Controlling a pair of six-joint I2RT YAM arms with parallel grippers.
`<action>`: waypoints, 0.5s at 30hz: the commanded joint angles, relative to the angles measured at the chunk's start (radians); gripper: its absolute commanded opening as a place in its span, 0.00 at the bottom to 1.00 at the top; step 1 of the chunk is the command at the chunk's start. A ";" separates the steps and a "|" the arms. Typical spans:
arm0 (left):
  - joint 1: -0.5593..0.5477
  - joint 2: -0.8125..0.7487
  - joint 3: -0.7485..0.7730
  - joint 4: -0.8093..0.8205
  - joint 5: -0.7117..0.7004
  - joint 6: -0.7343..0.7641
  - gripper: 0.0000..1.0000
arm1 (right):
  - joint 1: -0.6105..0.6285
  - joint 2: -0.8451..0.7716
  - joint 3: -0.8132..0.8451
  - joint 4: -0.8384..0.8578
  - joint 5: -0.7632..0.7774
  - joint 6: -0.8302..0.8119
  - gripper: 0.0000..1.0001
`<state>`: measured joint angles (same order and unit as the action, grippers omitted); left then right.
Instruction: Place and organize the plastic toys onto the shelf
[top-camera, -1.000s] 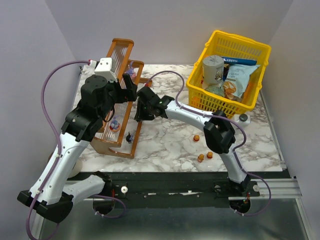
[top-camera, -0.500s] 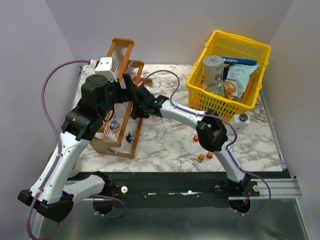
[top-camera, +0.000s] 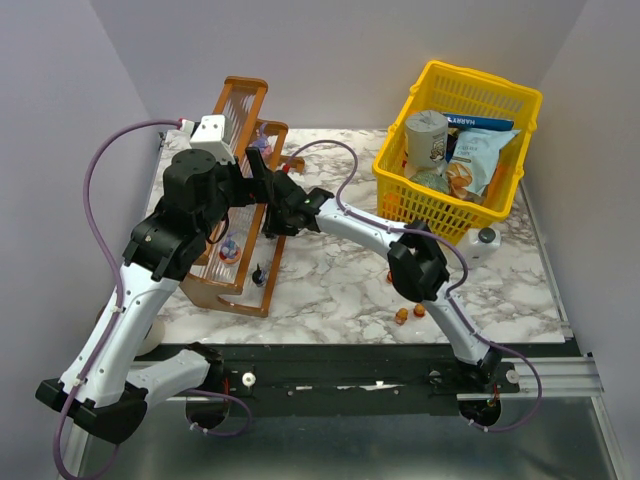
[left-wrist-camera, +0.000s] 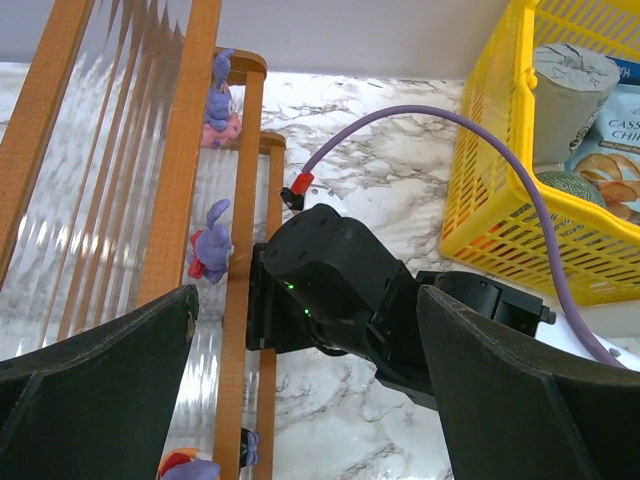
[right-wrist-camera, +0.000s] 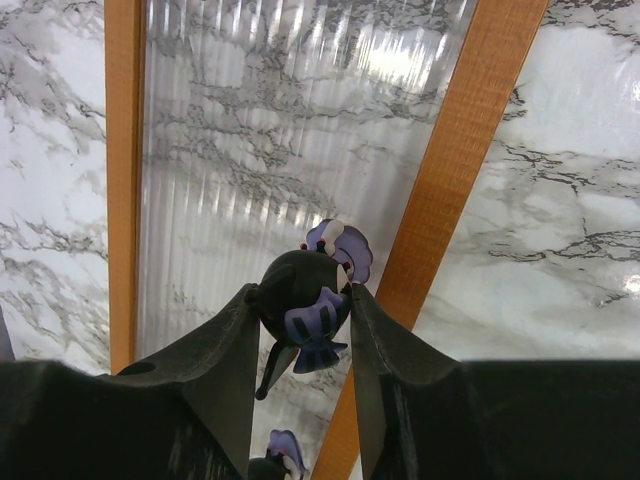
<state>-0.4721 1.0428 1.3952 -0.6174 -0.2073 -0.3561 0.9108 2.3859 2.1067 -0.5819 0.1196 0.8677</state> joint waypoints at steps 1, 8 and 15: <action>0.006 -0.006 0.010 -0.004 0.002 0.005 0.99 | 0.005 0.035 0.044 -0.052 0.037 0.043 0.06; 0.006 -0.007 0.008 -0.008 -0.004 0.005 0.99 | -0.003 0.056 0.078 -0.105 0.023 0.096 0.12; 0.006 -0.009 0.008 -0.010 -0.004 0.005 0.99 | -0.004 0.061 0.073 -0.108 0.034 0.109 0.16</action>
<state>-0.4721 1.0428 1.3952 -0.6247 -0.2077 -0.3561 0.9089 2.4107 2.1590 -0.6453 0.1238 0.9543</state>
